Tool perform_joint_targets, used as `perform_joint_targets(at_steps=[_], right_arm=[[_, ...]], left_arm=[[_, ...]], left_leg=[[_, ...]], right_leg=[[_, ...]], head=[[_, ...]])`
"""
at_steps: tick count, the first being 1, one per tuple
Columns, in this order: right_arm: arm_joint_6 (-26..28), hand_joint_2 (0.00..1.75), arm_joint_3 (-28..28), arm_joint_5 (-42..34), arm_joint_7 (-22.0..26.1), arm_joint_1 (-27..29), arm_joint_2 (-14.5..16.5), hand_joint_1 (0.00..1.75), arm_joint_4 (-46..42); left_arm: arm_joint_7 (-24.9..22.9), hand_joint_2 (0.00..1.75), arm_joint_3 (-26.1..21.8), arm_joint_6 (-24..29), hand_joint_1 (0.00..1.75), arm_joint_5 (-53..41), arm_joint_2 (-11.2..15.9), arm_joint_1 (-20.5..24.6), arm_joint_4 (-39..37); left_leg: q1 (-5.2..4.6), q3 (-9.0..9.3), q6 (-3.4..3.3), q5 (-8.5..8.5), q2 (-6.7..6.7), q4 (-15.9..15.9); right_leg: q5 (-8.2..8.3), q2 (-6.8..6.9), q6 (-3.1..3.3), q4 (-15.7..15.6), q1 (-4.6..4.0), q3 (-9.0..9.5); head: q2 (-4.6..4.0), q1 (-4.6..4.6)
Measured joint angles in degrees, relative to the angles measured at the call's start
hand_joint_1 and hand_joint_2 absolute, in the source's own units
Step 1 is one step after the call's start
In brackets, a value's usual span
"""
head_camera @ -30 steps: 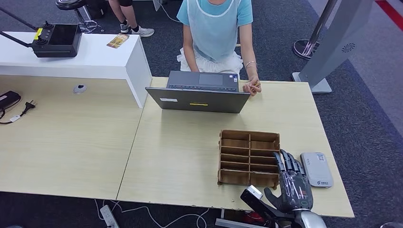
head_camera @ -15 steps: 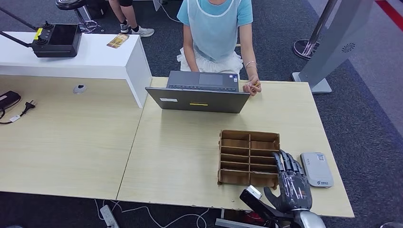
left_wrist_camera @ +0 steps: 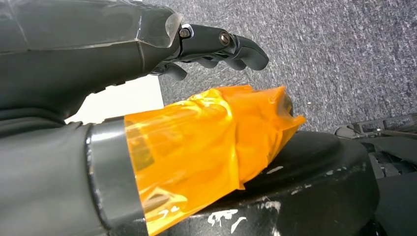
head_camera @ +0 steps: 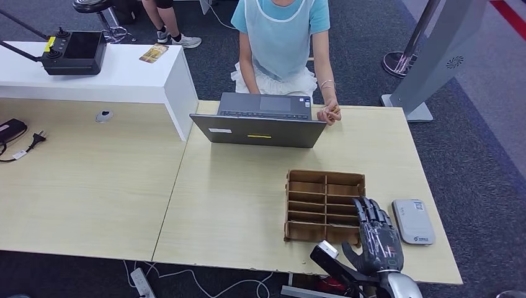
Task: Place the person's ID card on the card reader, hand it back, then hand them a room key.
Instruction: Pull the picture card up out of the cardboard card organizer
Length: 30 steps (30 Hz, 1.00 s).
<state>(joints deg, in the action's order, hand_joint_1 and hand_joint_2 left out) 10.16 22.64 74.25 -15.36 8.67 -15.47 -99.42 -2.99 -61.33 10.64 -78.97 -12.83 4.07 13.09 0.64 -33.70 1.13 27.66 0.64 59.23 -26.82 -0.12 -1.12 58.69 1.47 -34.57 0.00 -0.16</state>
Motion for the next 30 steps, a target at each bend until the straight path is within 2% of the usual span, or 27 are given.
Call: perform_joint_targets(at_steps=[13,22,30], right_arm=[[-0.54,1.75,0.17,-0.05,0.1,-0.51,0.19,0.37,1.05],[-0.57,1.75,0.34,-0.22,0.1,-0.53,0.28,0.63,1.36],[-0.57,1.75,0.51,-0.22,-0.07,-0.51,0.31,0.68,1.46]], left_arm=[[0.15,0.0,0.0,-0.02,0.0,-0.04,0.0,0.01,0.0],[0.17,0.0,0.0,-0.01,0.0,-0.23,0.0,0.01,0.0],[0.17,0.0,0.0,-0.01,0.0,-0.4,0.02,0.01,0.0]], left_leg=[[0.0,0.0,0.0,0.0,0.0,0.0],[0.0,0.0,0.0,0.0,0.0,0.0],[0.0,0.0,0.0,0.0,0.0,0.0]], right_leg=[[0.0,0.0,0.0,0.0,0.0,0.0],[0.0,0.0,0.0,0.0,0.0,0.0],[0.0,0.0,0.0,0.0,0.0,0.0]], head=[[0.0,-0.01],[0.0,-0.01],[0.0,-0.01]])
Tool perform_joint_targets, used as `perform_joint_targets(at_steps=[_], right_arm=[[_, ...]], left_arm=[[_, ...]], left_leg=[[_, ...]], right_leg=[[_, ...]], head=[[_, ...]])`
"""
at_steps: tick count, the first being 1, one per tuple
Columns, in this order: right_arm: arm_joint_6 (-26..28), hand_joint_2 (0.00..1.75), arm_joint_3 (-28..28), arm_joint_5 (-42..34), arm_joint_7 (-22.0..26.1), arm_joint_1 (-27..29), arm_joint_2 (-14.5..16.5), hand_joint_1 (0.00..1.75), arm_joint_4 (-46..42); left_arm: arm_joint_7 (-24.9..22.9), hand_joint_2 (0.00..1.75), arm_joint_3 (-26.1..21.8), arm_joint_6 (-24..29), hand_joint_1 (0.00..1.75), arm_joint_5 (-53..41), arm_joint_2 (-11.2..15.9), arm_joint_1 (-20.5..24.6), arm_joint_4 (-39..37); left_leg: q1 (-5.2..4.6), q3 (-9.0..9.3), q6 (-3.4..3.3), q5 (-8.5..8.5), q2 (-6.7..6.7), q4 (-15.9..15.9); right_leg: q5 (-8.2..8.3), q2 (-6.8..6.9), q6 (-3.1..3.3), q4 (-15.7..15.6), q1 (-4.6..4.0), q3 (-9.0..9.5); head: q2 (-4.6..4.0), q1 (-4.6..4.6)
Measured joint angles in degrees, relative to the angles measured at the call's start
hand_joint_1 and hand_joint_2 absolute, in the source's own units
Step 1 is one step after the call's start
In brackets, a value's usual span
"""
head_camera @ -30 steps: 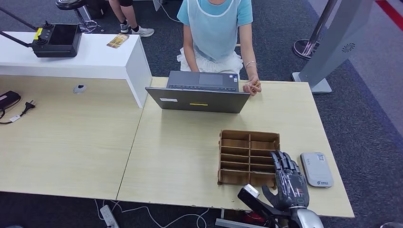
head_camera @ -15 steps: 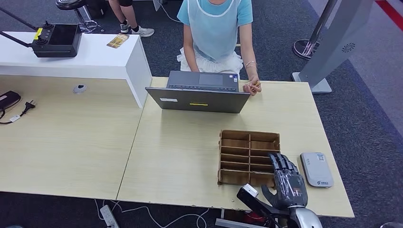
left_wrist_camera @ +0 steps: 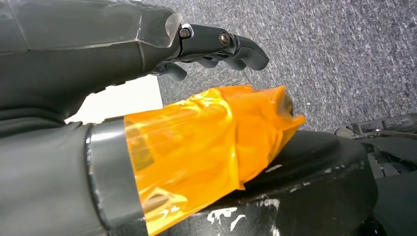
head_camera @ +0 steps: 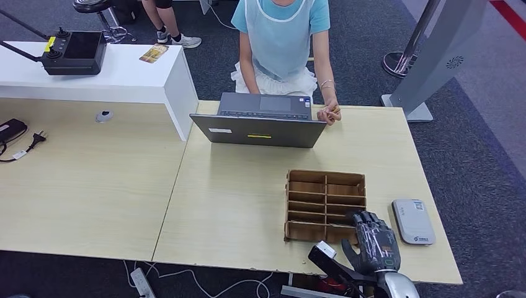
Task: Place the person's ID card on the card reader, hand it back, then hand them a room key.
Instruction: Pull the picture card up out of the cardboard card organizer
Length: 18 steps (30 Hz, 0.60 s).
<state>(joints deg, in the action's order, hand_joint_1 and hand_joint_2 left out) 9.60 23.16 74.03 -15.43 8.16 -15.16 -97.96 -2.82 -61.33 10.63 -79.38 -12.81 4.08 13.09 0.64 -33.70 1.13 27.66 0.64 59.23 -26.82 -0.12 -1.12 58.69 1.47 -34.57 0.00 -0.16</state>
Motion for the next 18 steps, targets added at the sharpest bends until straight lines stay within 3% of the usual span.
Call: perform_joint_targets(at_steps=[9,18], right_arm=[[0.02,1.75,0.09,0.0,-0.11,0.07,0.02,0.55,0.0],[0.04,1.75,0.16,0.01,-0.14,0.12,0.02,0.58,0.0]], left_arm=[[-0.01,0.0,0.0,0.04,0.0,0.3,-0.02,0.0,0.0],[0.28,0.0,-0.09,0.04,0.0,0.56,-0.02,0.0,0.0]], left_leg=[[0.0,0.0,0.0,0.0,0.0,0.0],[0.0,0.0,0.0,0.0,0.0,0.0]], right_leg=[[0.0,0.0,0.0,0.0,0.0,0.0],[0.0,0.0,0.0,0.0,0.0,0.0]], head=[[0.0,0.0],[0.0,0.01]])
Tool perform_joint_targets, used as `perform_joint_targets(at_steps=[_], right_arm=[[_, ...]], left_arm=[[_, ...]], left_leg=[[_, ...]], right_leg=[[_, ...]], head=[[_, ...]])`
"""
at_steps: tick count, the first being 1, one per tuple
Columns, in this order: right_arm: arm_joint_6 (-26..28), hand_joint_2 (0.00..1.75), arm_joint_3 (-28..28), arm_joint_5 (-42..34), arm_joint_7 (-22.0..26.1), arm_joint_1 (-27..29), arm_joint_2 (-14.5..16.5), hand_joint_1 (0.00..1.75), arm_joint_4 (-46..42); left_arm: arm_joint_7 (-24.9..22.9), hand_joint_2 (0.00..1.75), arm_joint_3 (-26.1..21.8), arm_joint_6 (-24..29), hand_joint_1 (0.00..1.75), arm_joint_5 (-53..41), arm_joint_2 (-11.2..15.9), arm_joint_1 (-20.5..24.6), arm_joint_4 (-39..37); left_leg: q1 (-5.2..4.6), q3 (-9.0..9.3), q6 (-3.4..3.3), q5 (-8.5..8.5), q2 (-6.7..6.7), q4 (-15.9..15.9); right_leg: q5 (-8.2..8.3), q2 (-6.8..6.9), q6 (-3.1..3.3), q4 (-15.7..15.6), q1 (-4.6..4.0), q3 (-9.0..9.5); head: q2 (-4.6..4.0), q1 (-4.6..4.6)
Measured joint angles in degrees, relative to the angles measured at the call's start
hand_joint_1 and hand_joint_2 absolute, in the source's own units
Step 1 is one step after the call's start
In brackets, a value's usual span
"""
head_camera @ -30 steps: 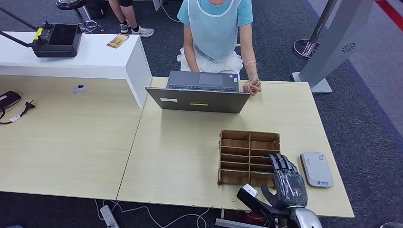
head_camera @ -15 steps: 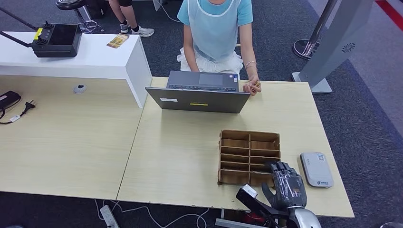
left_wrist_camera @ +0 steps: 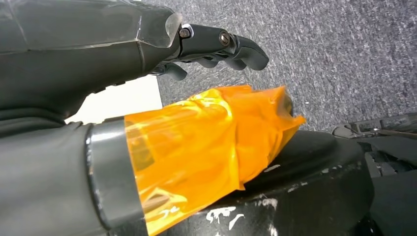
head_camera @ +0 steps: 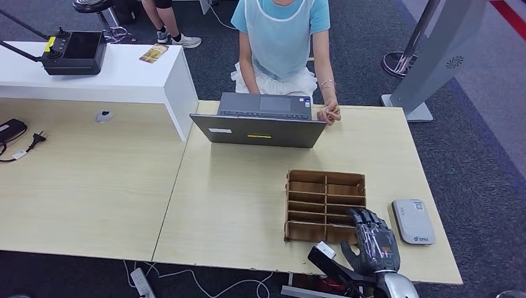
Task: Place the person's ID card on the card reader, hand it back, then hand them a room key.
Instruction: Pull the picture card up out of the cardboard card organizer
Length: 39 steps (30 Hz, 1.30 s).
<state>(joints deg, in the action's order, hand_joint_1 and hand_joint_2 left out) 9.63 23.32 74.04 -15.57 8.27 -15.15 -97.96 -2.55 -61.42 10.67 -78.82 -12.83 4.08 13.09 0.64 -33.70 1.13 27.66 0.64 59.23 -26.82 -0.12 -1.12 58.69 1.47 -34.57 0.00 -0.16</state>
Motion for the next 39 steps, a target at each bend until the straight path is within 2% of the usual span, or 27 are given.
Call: perform_joint_targets(at_steps=[6,17,24,31,36,39], right_arm=[[0.04,1.75,0.0,0.01,-0.02,-0.03,0.03,0.45,0.11],[0.05,1.75,0.0,0.03,-0.01,-0.48,0.16,0.52,1.01],[0.06,1.75,0.0,0.45,0.04,-1.29,0.37,0.5,1.86],[0.19,1.75,-0.03,0.67,0.19,-1.61,0.74,0.24,2.64],[0.43,1.75,-0.34,0.73,0.33,-1.6,1.07,0.34,2.82],[0.61,1.75,-0.55,0.84,0.39,-1.6,1.2,0.53,2.85]], left_arm=[[0.13,0.0,-0.02,0.05,0.0,-0.02,-0.02,0.0,0.0],[0.25,0.0,-0.02,0.09,0.0,-0.11,-0.02,0.01,0.0],[0.43,0.0,-0.02,0.0,0.0,-0.37,-0.02,0.02,0.0],[0.43,0.0,-0.02,0.0,0.0,-0.49,-0.01,0.02,0.0],[0.42,0.0,-0.02,0.0,0.0,-0.57,0.0,0.02,0.0],[0.4,0.0,-0.02,0.0,0.0,-0.66,0.0,0.02,0.0]], left_leg=[[0.0,0.0,0.0,0.0,0.0,0.0],[0.0,0.0,0.0,0.0,0.0,0.0],[0.0,0.01,0.0,0.0,0.0,0.0],[0.0,0.02,0.0,0.0,0.0,0.0],[0.0,0.02,0.0,0.0,0.0,0.0],[0.0,0.02,0.0,0.0,0.0,0.0]], right_leg=[[0.0,0.0,0.0,0.0,0.0,0.0],[0.0,0.0,0.0,0.0,0.0,0.0],[0.0,-0.02,0.0,0.0,0.0,0.01],[0.01,-0.02,0.0,0.0,0.0,0.02],[0.01,-0.01,0.01,0.0,0.0,0.02],[0.01,-0.01,0.01,0.0,0.0,0.01]], head=[[0.0,-0.01],[0.0,-0.01],[0.0,-0.01],[0.0,0.0],[0.0,0.0],[0.0,-0.01]])
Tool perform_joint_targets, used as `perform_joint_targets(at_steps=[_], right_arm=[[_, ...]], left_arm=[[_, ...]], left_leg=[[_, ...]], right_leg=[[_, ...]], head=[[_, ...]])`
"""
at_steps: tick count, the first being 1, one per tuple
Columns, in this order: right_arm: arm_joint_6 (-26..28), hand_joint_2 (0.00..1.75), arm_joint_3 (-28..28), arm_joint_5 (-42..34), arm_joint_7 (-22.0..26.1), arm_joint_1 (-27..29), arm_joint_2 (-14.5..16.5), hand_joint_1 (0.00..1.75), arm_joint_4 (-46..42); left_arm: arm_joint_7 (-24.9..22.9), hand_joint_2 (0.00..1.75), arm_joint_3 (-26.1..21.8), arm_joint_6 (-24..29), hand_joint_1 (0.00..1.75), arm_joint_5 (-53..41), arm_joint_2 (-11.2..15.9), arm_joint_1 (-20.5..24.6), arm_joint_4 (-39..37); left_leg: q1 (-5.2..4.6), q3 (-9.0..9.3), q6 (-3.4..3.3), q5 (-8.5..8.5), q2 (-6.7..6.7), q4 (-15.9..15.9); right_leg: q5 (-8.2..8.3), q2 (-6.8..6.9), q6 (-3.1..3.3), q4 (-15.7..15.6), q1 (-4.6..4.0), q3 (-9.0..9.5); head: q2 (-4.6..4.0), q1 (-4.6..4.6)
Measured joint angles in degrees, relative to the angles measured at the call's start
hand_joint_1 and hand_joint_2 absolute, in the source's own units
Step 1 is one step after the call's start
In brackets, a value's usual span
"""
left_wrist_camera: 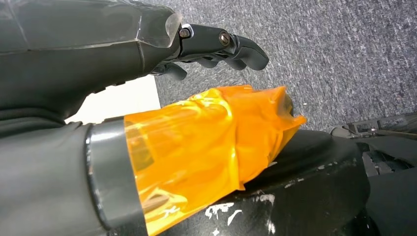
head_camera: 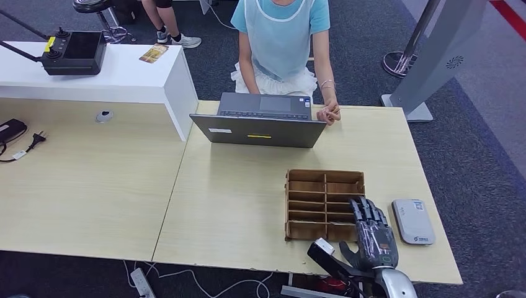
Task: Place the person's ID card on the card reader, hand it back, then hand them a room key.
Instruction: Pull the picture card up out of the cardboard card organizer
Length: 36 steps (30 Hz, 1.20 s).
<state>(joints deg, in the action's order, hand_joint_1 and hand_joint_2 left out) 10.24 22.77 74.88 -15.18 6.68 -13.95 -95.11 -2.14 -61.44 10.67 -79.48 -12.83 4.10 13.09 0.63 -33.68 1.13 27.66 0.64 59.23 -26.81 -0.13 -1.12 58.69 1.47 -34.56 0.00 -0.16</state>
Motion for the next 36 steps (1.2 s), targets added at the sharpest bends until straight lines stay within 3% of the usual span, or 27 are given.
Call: perform_joint_targets(at_steps=[5,13,36], right_arm=[[0.18,1.75,-0.29,0.1,0.08,-0.06,0.04,1.23,0.02],[0.46,1.75,-0.64,0.32,0.2,-0.76,0.38,1.46,0.08],[1.32,1.75,-0.9,0.75,0.91,-1.28,0.51,1.57,0.1]], left_arm=[[0.0,0.0,0.0,0.0,0.0,-0.27,0.0,0.0,0.0],[0.0,0.0,0.0,0.0,0.0,-0.3,0.02,0.0,0.0],[0.0,0.0,0.0,0.0,0.0,-0.17,0.02,0.0,0.0]], left_leg=[[0.0,0.0,0.0,0.0,0.0,0.0],[0.0,0.06,0.0,0.0,0.0,0.0],[0.0,0.11,0.0,0.0,0.0,0.0]], right_leg=[[0.0,0.0,0.0,0.0,0.0,0.0],[0.0,0.0,0.0,0.0,0.0,0.05],[0.0,0.0,0.0,0.0,0.0,0.1]], head=[[0.0,0.0],[0.0,0.01],[0.0,0.0]])
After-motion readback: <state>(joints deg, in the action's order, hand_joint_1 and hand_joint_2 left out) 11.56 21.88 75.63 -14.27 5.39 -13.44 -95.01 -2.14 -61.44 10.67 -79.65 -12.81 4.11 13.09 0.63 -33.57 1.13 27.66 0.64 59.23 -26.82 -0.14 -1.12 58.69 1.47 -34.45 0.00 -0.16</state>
